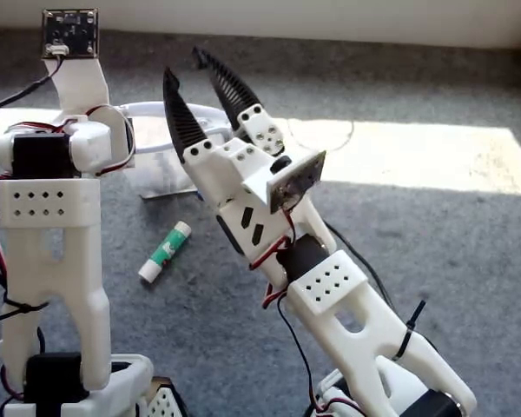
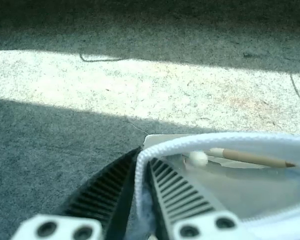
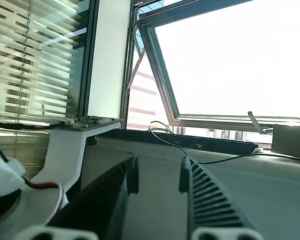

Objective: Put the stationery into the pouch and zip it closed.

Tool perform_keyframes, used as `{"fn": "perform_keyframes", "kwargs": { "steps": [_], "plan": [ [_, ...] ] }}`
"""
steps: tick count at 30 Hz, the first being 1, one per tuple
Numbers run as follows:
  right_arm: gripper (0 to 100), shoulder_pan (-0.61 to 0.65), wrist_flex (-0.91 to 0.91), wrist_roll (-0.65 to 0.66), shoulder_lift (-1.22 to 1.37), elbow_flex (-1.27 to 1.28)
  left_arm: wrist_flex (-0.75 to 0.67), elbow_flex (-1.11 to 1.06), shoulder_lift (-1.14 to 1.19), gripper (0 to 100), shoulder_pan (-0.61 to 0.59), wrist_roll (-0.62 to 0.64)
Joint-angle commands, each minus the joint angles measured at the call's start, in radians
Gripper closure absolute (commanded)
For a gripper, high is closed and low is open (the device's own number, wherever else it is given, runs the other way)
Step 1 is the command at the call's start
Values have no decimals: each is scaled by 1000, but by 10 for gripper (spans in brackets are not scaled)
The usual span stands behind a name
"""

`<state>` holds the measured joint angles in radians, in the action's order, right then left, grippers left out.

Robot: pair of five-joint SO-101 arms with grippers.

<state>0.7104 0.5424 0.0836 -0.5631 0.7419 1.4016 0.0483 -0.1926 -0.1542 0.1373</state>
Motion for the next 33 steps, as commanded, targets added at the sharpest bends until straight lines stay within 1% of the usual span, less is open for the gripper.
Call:
{"fn": "perform_keyframes", "kwargs": {
  "steps": [1, 3, 5, 8, 13, 17, 21, 28, 33],
  "plan": [
    [868, -15, -13, -8, -19, -18, 17, -39, 7, 989, 1, -8],
    [868, -16, -16, -8, -35, -18, 17, -39, 7, 989, -1, -8],
    [868, -16, -79, -8, -71, -18, 17, -39, 7, 989, -10, -8],
    [868, -16, -257, -8, -145, -21, 14, -39, 7, 989, -19, -8],
    [868, -30, -492, -129, -259, -93, 11, -36, 5, 991, -42, -3],
    [868, -82, -723, -167, -283, -220, 11, -35, 5, 991, -56, -2],
    [868, -137, -895, -167, -282, -321, 11, -31, 5, 991, -88, 38],
    [868, -153, -1070, -160, -269, -424, 11, -30, 4, 991, -108, 46],
    [868, -154, -1211, -77, -151, -515, 17, -45, -61, 992, -108, 46]
  ]
}}
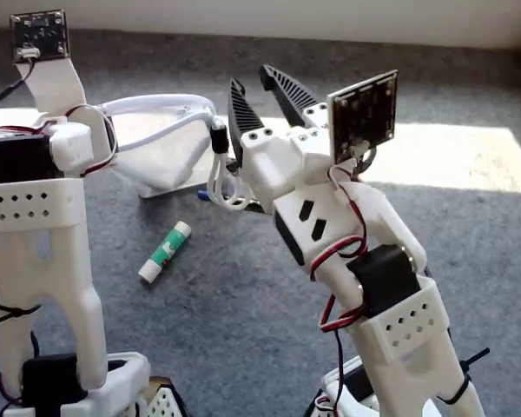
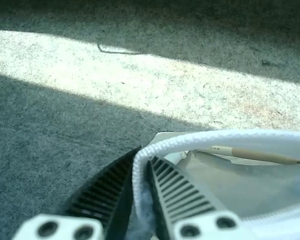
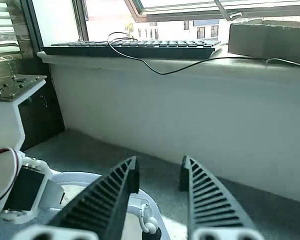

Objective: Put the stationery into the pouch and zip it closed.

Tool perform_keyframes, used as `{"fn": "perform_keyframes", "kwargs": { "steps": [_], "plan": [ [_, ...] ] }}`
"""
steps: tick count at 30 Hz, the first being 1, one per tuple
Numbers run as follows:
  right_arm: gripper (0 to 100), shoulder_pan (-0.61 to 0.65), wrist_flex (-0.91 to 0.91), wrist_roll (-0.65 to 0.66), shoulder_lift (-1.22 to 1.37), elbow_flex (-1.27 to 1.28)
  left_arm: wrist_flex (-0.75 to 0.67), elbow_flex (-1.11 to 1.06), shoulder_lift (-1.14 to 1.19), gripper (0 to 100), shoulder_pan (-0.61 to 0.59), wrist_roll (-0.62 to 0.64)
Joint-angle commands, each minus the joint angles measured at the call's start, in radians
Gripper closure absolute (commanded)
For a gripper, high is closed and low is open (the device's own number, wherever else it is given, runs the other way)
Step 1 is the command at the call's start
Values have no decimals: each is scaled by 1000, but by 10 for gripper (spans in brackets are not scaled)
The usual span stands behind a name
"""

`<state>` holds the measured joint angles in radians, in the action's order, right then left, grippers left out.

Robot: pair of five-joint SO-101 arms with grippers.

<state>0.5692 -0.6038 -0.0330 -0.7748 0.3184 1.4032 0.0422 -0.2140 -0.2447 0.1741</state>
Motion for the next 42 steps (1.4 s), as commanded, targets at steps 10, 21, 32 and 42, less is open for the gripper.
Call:
{"fn": "perform_keyframes", "kwargs": {
  "steps": [10, 21, 32, 42],
  "plan": [
    [868, -97, -366, 143, 280, -289, -110, -216, -185, 989, -13, 3],
    [868, -151, -607, 221, 521, -469, -114, -216, -183, 989, -18, 5],
    [864, -189, -794, 226, 720, -558, -118, -214, -183, 989, -45, 5],
    [864, -189, -788, 440, 935, -490, -118, -214, -183, 989, -44, 5]
  ]
}}
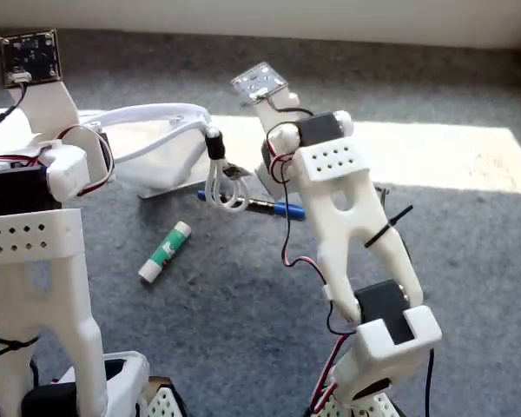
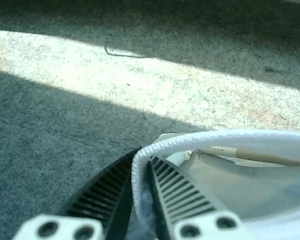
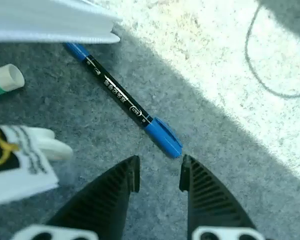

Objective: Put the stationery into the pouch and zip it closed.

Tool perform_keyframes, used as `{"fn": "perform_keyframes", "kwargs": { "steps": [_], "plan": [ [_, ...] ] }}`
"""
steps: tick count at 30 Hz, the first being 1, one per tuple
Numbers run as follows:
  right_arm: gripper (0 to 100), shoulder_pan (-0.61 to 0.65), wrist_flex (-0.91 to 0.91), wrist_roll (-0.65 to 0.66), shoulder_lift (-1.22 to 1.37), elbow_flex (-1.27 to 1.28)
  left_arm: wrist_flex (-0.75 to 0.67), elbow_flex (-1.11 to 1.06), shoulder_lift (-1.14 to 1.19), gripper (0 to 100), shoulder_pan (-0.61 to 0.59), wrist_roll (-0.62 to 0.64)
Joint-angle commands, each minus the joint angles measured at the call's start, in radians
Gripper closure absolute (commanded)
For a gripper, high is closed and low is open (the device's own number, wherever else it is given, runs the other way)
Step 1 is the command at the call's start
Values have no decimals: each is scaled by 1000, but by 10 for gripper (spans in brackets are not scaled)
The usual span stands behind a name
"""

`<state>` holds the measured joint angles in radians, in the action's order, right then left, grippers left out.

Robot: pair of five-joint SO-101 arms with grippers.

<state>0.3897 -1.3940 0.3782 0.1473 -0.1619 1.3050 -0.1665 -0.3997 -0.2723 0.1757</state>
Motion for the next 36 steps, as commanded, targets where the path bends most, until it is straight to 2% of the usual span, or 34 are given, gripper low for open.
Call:
{"fn": "perform_keyframes", "kwargs": {
  "steps": [1, 9, 14, 20, 26, 29, 32, 36],
  "plan": [
    [864, -10, 2, 31, 33, -10, -20, -5, 2, 989, -16, 3],
    [864, 4, 4, 35, 173, -16, -20, -5, 2, 989, -16, 3],
    [864, 41, 13, 144, 252, -16, -20, -7, 2, 989, -16, 3],
    [864, 41, 104, 147, 334, -12, -20, -7, 2, 989, -16, 3],
    [870, 38, 111, 149, 377, -16, -20, -7, 2, 989, -16, 3],
    [926, 30, 111, 172, 386, -16, -20, -7, 2, 989, -16, 3],
    [998, 18, 102, 296, 386, -12, -20, -7, 2, 989, -16, 2],
    [993, -15, 94, 331, 384, -12, -20, -7, 2, 989, -16, 2]
  ]
}}
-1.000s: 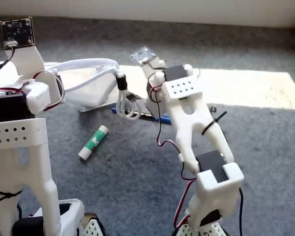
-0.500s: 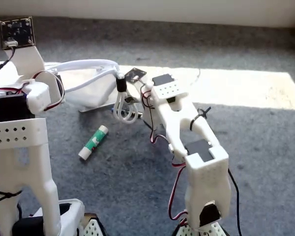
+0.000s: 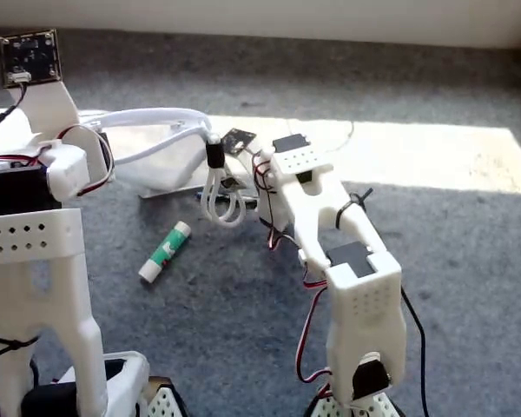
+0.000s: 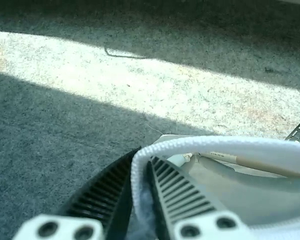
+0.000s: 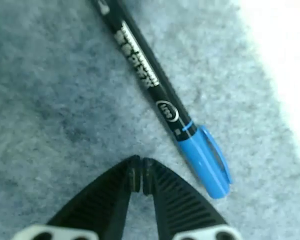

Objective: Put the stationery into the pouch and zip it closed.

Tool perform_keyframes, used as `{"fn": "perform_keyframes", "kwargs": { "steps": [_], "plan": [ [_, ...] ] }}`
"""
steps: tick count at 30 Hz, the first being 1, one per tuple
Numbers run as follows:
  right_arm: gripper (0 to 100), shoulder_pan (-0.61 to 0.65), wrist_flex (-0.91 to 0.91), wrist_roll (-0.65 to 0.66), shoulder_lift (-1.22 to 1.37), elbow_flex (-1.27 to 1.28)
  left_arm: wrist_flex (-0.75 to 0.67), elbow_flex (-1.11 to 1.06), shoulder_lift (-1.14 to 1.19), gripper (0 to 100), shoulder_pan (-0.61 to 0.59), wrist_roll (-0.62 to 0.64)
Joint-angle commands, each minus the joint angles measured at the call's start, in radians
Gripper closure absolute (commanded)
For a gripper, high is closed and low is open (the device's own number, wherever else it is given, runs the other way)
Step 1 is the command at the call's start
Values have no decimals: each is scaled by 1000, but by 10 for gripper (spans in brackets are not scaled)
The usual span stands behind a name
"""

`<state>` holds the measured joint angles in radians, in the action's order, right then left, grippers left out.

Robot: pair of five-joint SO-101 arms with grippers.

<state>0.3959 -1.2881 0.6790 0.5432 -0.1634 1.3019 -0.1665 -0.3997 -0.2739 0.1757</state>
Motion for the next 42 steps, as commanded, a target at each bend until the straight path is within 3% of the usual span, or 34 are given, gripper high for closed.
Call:
{"fn": "perform_keyframes", "kwargs": {
  "steps": [1, 6, 16, 22, 33, 39, 42],
  "plan": [
    [993, -30, -33, 32, -12, -13, -17, -7, 2, 989, -15, 2],
    [993, -53, -165, 74, -19, -18, -17, -7, 2, 989, -15, 2],
    [993, -102, -165, 95, -159, -10, -17, -7, 2, 989, -15, 2],
    [993, -117, -62, 92, -222, 41, -18, -7, 2, 989, -15, 2],
    [984, -111, 176, -37, -274, 170, -18, -7, 2, 989, -15, 0],
    [814, -91, 180, -101, -271, 173, -18, -7, 2, 989, -15, -17],
    [800, -91, 199, -101, -271, 173, -18, -7, 2, 989, -15, -17]
  ]
}}
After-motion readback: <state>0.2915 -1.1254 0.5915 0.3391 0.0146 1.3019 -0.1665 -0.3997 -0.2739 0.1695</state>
